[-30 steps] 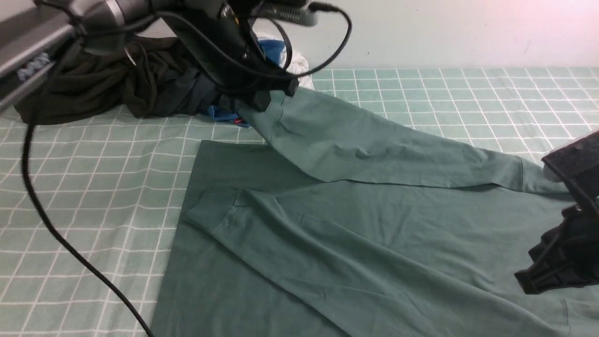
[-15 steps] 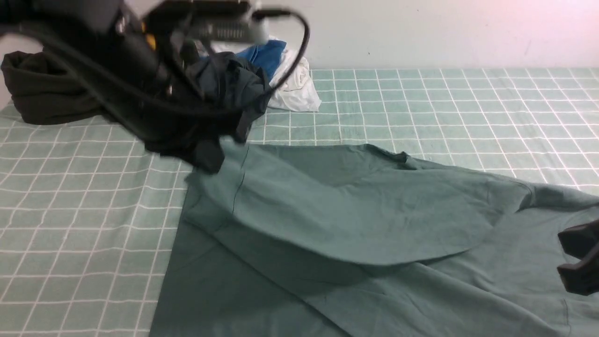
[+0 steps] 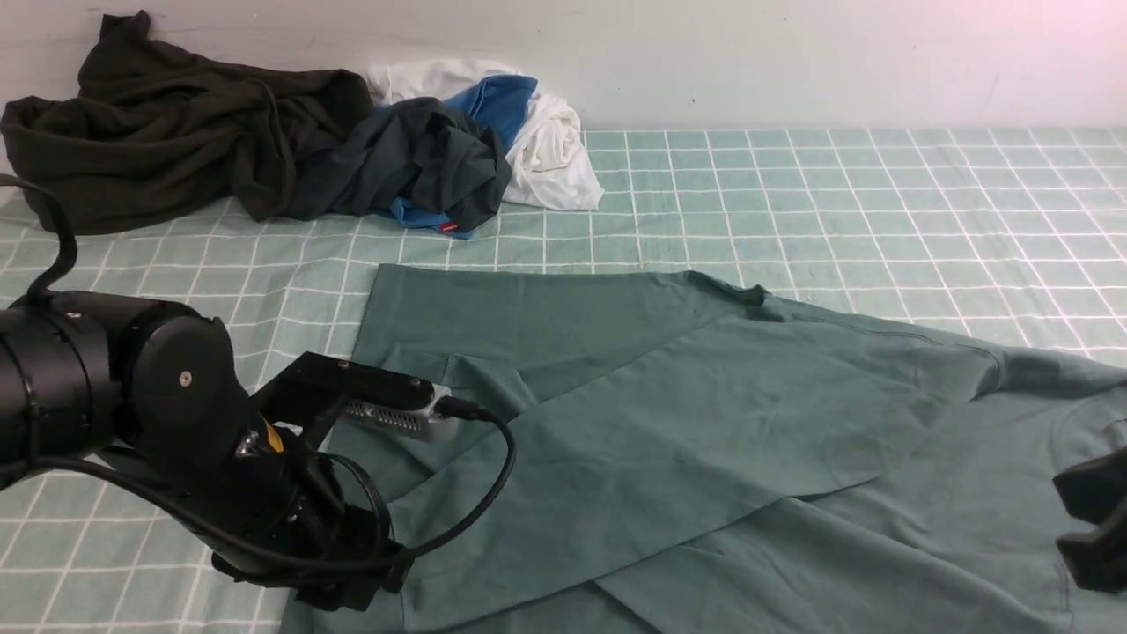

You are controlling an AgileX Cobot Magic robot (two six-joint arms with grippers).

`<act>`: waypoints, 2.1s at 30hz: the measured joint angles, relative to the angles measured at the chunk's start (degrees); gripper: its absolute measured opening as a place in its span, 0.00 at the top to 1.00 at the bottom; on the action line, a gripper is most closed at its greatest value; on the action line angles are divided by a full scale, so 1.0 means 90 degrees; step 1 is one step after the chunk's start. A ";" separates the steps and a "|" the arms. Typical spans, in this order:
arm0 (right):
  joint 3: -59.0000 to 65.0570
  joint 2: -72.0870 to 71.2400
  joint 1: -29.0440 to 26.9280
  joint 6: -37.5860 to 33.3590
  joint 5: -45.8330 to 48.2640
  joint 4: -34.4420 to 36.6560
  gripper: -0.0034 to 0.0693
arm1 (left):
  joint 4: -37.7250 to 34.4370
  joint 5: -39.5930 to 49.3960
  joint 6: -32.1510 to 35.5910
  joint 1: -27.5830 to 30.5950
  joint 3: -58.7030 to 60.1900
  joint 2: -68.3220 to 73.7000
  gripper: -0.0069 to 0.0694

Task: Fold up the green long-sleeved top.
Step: Use the left arm to drag and drop the cuff onto the cuff closest to the left arm, then use both arms simultaneously to clamp the lower edge of the clothing fabric

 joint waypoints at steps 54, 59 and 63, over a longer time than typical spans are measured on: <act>0.0000 0.0000 0.0002 -0.2341 0.0827 0.2408 0.97 | 0.1407 -0.0274 0.1780 -0.2690 0.2048 -0.0389 0.84; 0.0000 0.0000 0.0002 -0.2373 0.0815 0.2343 0.97 | 0.1455 0.0099 0.1256 -0.2690 0.1773 -0.0368 0.90; 0.0000 0.0000 0.0002 -0.2398 0.0815 0.2320 0.97 | 0.1496 0.0849 0.1048 -0.2690 0.1299 -0.0577 0.90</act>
